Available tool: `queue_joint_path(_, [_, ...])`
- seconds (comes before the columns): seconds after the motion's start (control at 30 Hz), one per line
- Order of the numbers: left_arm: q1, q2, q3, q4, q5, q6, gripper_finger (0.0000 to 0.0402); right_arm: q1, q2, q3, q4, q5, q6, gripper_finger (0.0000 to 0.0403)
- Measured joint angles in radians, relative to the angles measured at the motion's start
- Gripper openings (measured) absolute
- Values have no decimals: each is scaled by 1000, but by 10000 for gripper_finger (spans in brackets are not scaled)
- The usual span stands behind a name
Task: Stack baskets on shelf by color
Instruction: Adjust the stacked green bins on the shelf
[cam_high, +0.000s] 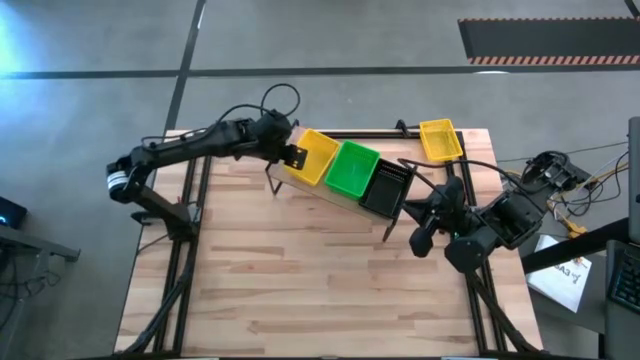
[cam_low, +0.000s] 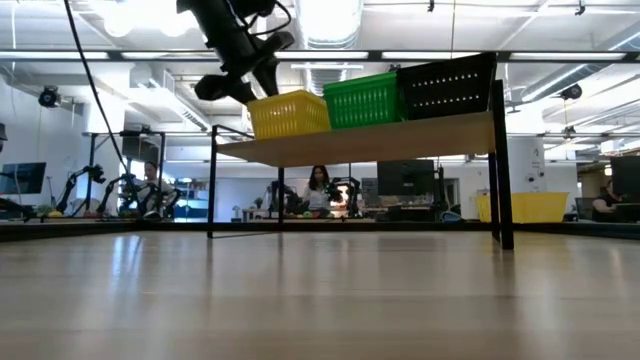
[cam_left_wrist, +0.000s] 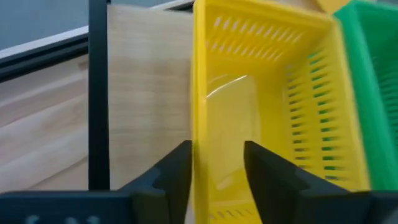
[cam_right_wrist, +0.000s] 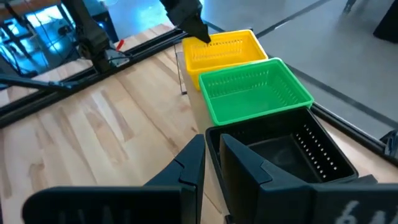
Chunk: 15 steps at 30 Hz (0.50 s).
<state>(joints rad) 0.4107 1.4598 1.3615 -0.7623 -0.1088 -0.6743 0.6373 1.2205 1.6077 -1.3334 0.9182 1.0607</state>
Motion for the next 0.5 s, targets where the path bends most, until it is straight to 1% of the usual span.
queue_joint_path(0.1, [1, -17, 12, 7, 17, 1, 155, 0, 0, 0, 0, 5, 27, 43])
queue_joint_path(0.17, [1, -32, 16, 29, 28, 24, 168, -4, 0, -1, -1, 30, 48, 43])
queue_joint_path(0.23, [0, -47, 24, 49, 38, 59, 175, -27, 0, -1, -14, 62, 106, 42])
queue_joint_path(0.27, [0, -56, 31, 48, 43, 78, 176, -54, -3, 3, -39, 59, 135, 39])
queue_joint_path(0.37, [0, -91, 57, 48, 74, 147, 177, -200, -14, 24, -100, -8, 152, 22])
queue_joint_path(0.43, [-1, -123, 67, 48, 106, 186, 178, -315, -24, 29, -97, -66, 79, 12])
queue_joint_path(0.5, [-11, -160, 69, 46, 127, 192, 178, -449, -25, 31, -63, -145, -34, 10])
